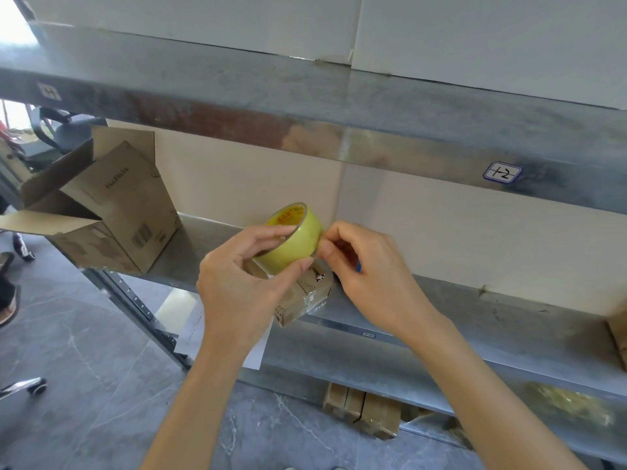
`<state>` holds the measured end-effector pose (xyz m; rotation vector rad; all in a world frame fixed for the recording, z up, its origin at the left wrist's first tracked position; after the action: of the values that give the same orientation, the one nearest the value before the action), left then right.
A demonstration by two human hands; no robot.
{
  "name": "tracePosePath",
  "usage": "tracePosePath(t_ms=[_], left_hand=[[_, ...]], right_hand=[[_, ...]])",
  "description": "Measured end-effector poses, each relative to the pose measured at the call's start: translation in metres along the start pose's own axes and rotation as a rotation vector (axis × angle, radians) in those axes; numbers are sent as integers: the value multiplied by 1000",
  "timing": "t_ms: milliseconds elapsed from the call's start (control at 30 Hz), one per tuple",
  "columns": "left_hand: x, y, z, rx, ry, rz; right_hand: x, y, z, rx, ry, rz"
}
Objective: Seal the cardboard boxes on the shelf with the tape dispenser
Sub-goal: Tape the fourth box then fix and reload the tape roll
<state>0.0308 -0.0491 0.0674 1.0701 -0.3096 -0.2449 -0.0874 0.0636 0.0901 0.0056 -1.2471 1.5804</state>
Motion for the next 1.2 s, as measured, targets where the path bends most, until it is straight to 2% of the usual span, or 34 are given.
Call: tracePosePath(t_ms=[267, 533, 733, 967, 1200], left_hand=[[2, 1, -6, -270, 74, 340], [0, -2, -7, -389, 93, 417], [-4, -4, -9, -378, 88, 411], [-5, -1, -10, -330, 94, 392], [7, -1, -9, -239, -8, 332]], right_hand=[[-7, 4, -4, 89, -97, -204], [-9, 7, -3, 36, -127, -145], [-6, 11, -1, -25, -100, -84], [-11, 7, -4, -73, 43, 57], [-10, 6, -5, 17, 51, 1]])
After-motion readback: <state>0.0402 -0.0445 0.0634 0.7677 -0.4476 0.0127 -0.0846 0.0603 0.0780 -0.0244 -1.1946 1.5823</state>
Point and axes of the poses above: each hand's wrist, its own z-axis towards the middle knuckle, its own x-axis out of the back of the hand, y = z × x, the point moved 1 cm from there along z, towards the middle knuckle, and after that the axes turned 9 degrees about y, right-handed, at the moved point
